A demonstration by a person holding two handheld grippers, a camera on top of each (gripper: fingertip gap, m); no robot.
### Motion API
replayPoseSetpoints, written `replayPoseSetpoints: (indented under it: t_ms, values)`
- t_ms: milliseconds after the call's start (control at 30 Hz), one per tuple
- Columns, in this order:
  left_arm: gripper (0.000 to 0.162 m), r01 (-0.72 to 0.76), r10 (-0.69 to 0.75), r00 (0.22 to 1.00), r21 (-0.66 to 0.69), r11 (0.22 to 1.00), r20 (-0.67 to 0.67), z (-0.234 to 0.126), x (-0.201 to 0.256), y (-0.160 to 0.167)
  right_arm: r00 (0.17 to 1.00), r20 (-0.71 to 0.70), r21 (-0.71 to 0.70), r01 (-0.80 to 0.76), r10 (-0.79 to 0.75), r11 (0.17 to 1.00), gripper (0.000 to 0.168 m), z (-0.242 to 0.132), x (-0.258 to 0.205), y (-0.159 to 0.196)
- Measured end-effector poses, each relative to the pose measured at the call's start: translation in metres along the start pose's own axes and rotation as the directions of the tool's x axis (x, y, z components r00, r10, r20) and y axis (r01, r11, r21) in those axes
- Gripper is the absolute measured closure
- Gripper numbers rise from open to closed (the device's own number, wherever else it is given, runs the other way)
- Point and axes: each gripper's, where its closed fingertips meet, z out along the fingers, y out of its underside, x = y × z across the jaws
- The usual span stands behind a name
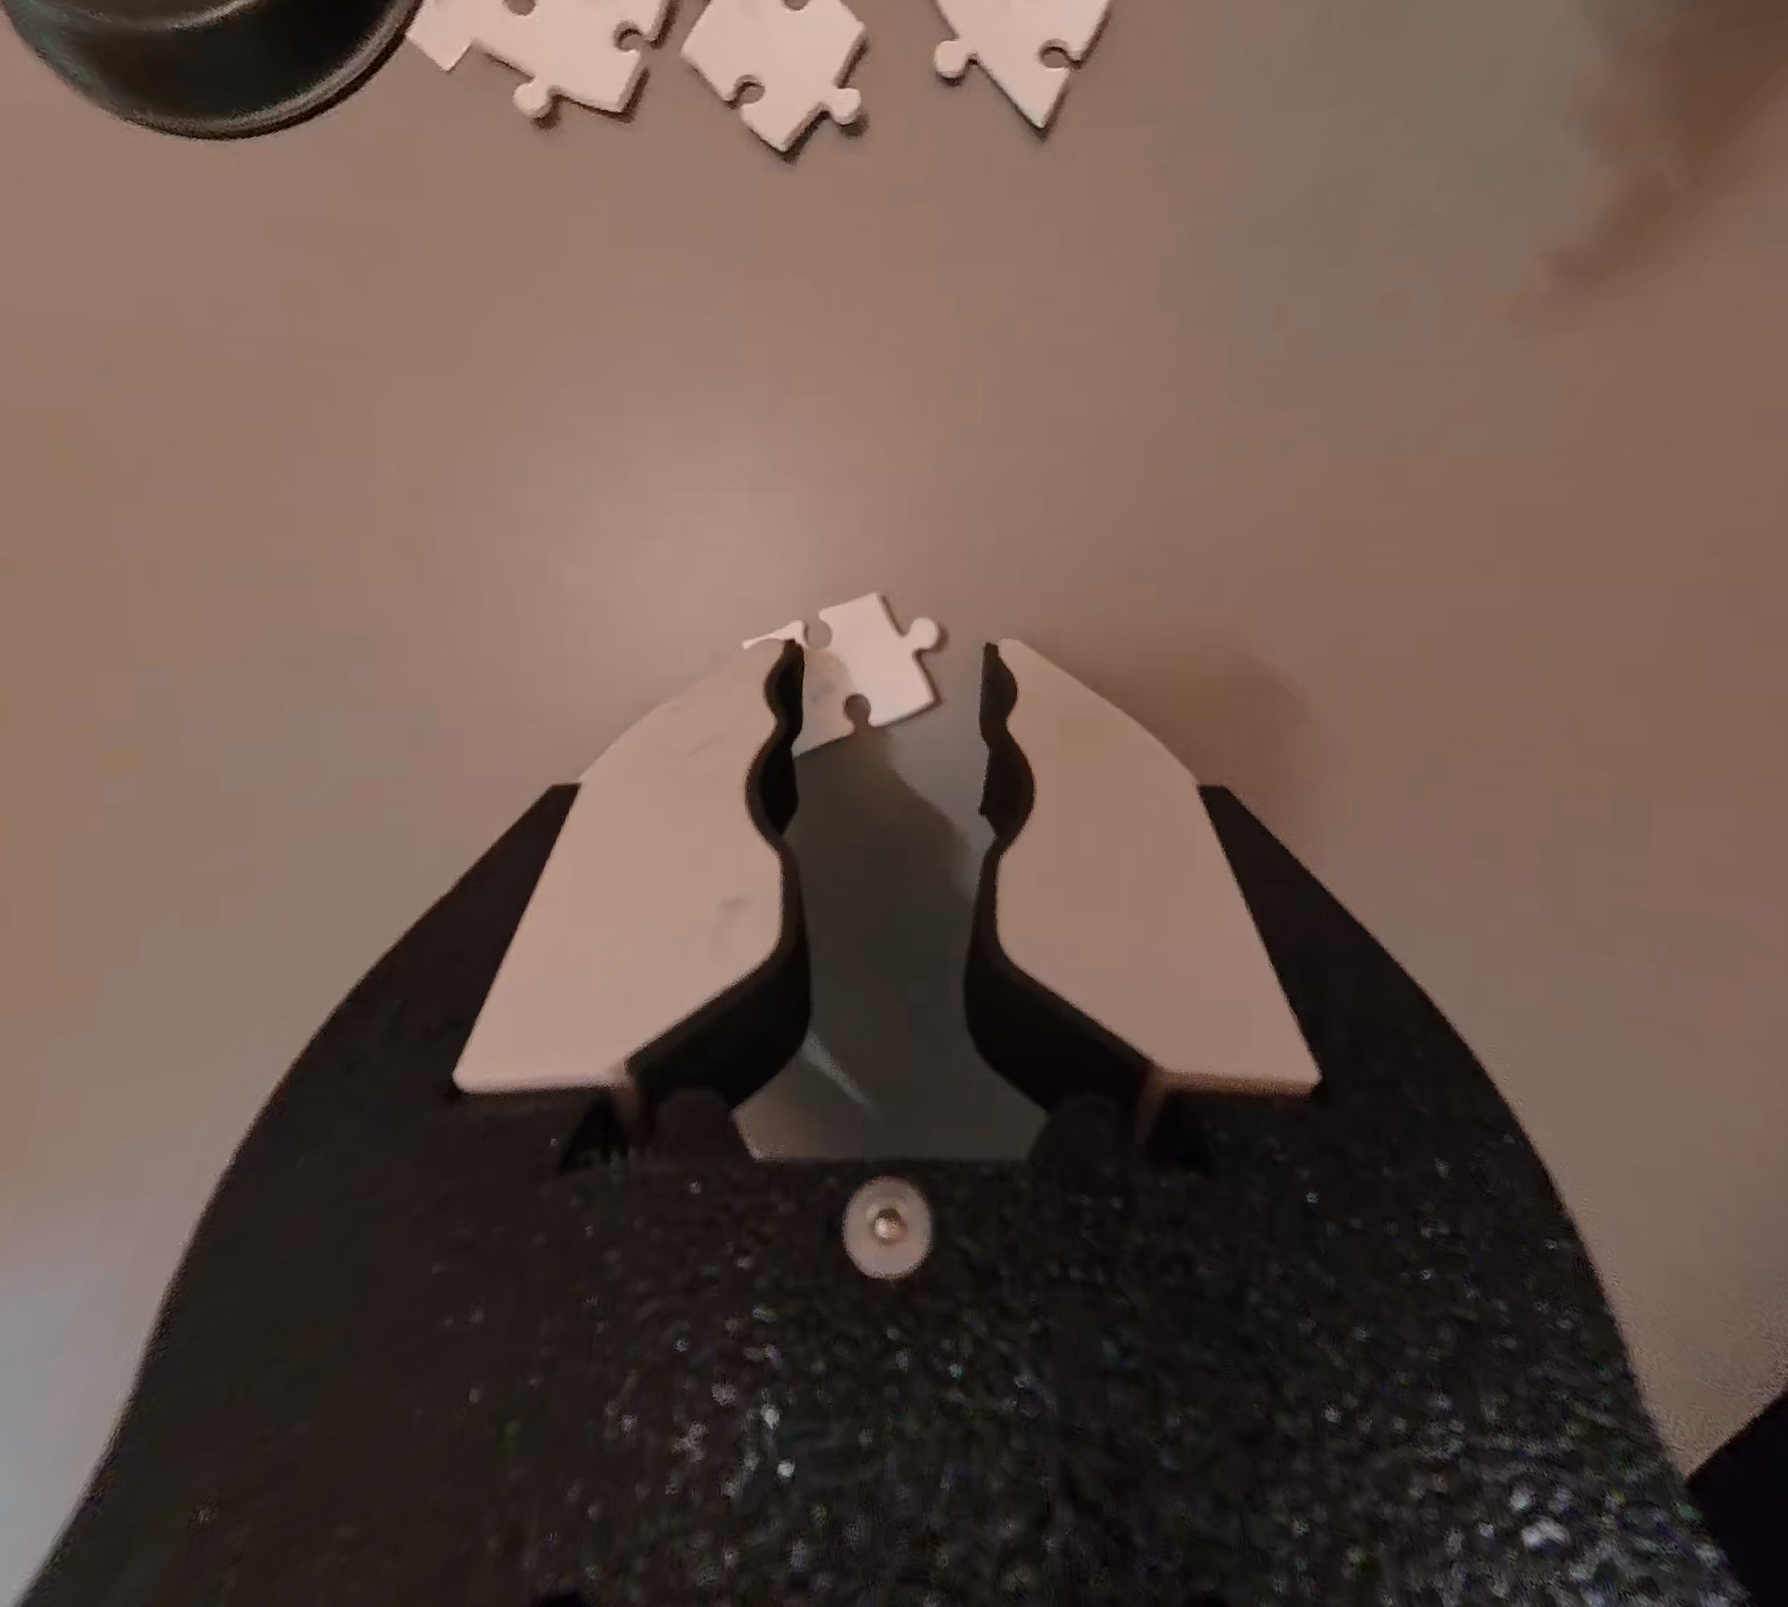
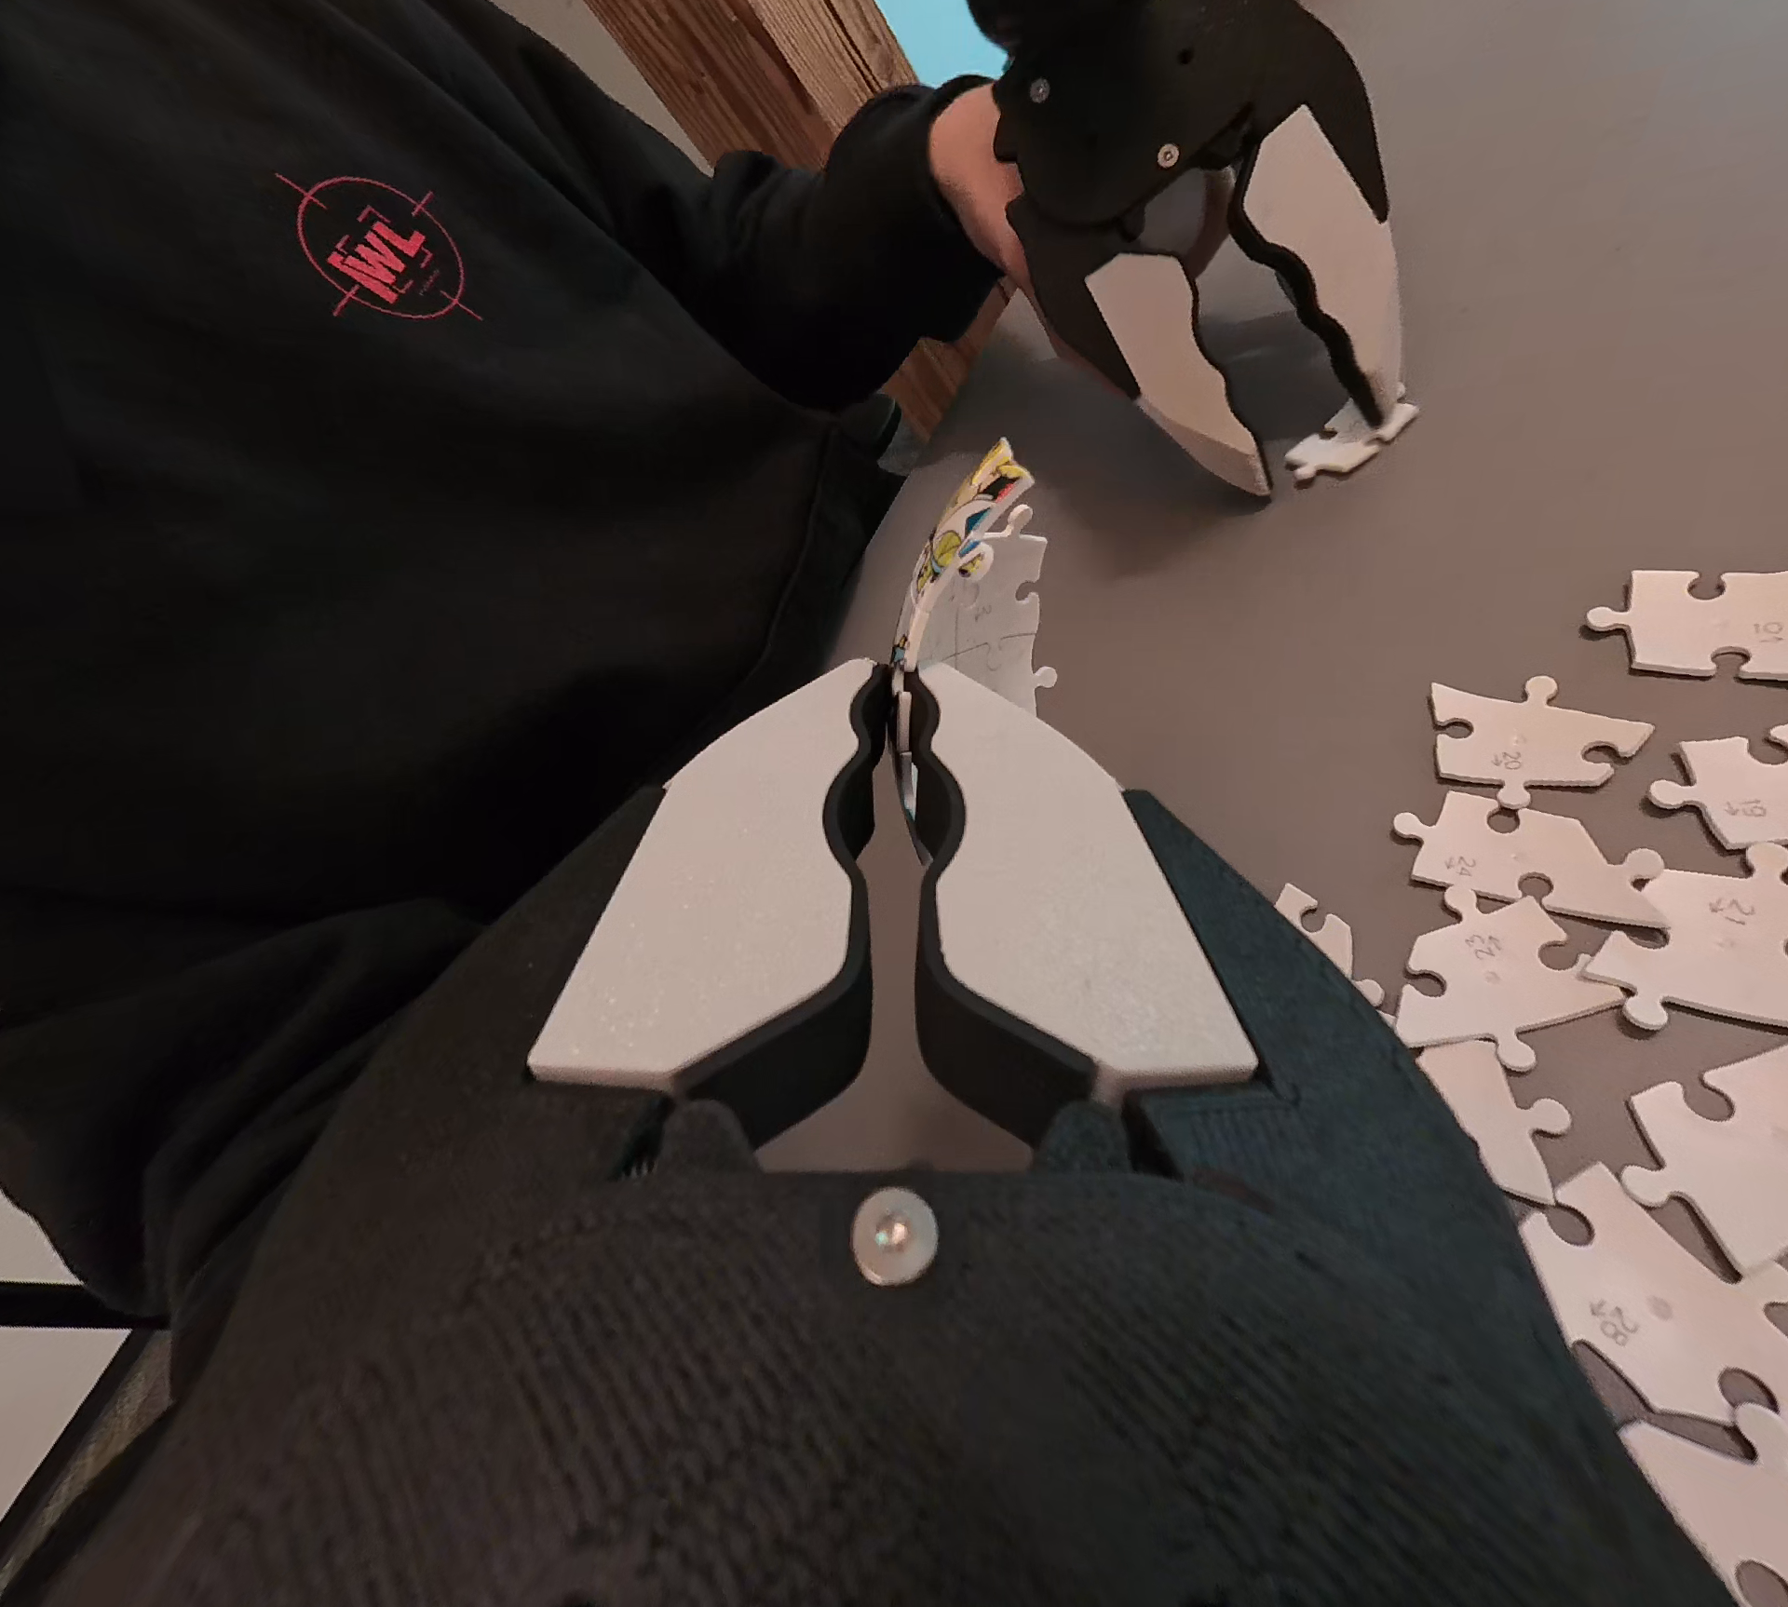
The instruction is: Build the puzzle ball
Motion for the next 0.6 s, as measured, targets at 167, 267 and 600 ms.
replayPoseSetpoints:
  t_ms: [167,267,600]
  values:
    - [0.128,-0.021,0.022,1.0,0.05,0.999,-0.013,-0.009,0.01,-0.007,1.0,-0.002,0.008,-0.003,0.003,1.0,0.166,-0.002,0.001,0.0]
    - [0.131,-0.131,0.134,0.988,-0.04,0.991,0.08,-0.006,0.003,0.005,1.0,0.001,0.007,-0.007,0.007,1.0,0.166,-0.001,0.002,0.001]
    - [0.16,-0.233,0.234,0.967,-0.018,0.972,0.102,-0.001,-0.006,0.004,1.0,0.001,-0.003,-0.008,0.008,1.0,0.165,0.0,0.002,0.001]
